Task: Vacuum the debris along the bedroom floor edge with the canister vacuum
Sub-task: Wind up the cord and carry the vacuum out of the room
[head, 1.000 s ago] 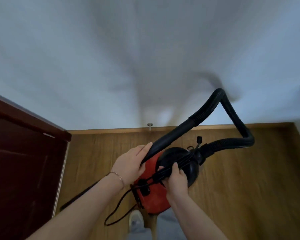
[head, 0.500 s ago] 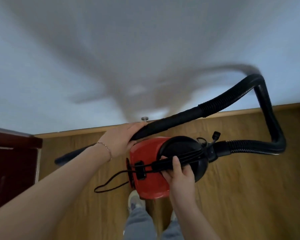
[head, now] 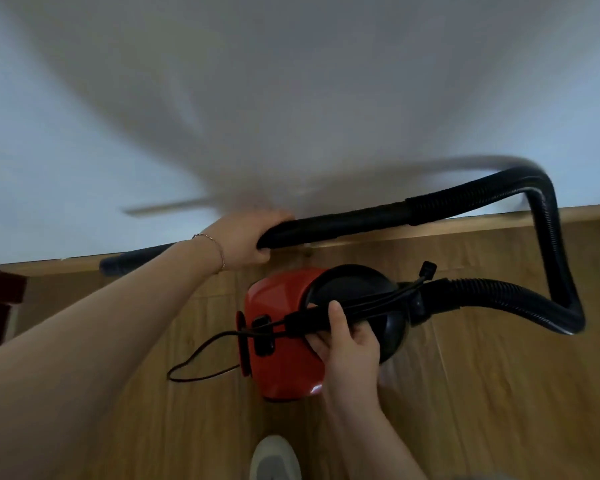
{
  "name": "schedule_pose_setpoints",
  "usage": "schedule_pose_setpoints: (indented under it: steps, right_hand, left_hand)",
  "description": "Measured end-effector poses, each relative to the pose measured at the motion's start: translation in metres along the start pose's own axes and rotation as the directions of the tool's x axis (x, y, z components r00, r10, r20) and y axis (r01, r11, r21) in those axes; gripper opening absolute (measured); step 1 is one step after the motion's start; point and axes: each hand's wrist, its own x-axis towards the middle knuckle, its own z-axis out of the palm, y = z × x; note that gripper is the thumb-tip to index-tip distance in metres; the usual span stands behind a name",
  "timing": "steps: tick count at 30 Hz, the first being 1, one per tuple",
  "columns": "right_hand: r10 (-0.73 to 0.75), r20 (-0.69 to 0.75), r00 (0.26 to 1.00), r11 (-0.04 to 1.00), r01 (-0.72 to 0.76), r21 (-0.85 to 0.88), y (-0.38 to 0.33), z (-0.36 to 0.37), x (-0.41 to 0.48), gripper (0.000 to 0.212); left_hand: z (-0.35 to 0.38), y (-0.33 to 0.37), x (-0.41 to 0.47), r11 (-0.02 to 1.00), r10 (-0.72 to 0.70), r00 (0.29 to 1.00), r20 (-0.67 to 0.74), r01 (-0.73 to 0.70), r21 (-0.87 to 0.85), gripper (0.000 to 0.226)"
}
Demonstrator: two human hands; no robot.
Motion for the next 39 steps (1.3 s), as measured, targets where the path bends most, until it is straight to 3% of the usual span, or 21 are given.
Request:
schedule_pose_setpoints:
  steps: [8, 20, 30, 34, 39]
  right_hand:
    - [-0.048, 0.089, 0.995, 0.998, 0.045, 0.035, 0.04, 0.025, 0.057, 0.007]
    - [-0.101, 0.115, 0.988, 0.993, 0.093, 0.073, 0.055, 0.03, 0.086, 0.011]
    - [-0.167, 0.067, 0.984, 0.986, 0.166, 0.015, 0.063, 0.027, 0.086, 0.013]
    - [-0.141, 0.045, 0.989, 0.99, 0.142, -0.01, 0.066, 0.028, 0.084, 0.016]
    - [-0.054, 0.109, 0.993, 0.996, 0.046, 0.075, 0.068, 0.028, 0.079, 0.013]
  left_hand:
    - [0.062, -0.051, 0.038, 0.999, 0.02, 0.992, -0.122, -0.016, 0.034, 0.065]
    - [0.102, -0.083, 0.067, 0.995, 0.059, 0.994, -0.092, -0.051, 0.08, 0.066]
    - [0.114, -0.086, 0.069, 0.976, -0.01, 0.994, -0.107, 0.033, 0.215, 0.068]
    - [0.122, -0.08, 0.061, 0.987, -0.061, 0.974, -0.22, 0.091, 0.132, 0.065]
    - [0.124, -0.081, 0.044, 0.993, -0.115, 0.961, -0.25, 0.116, -0.012, 0.058]
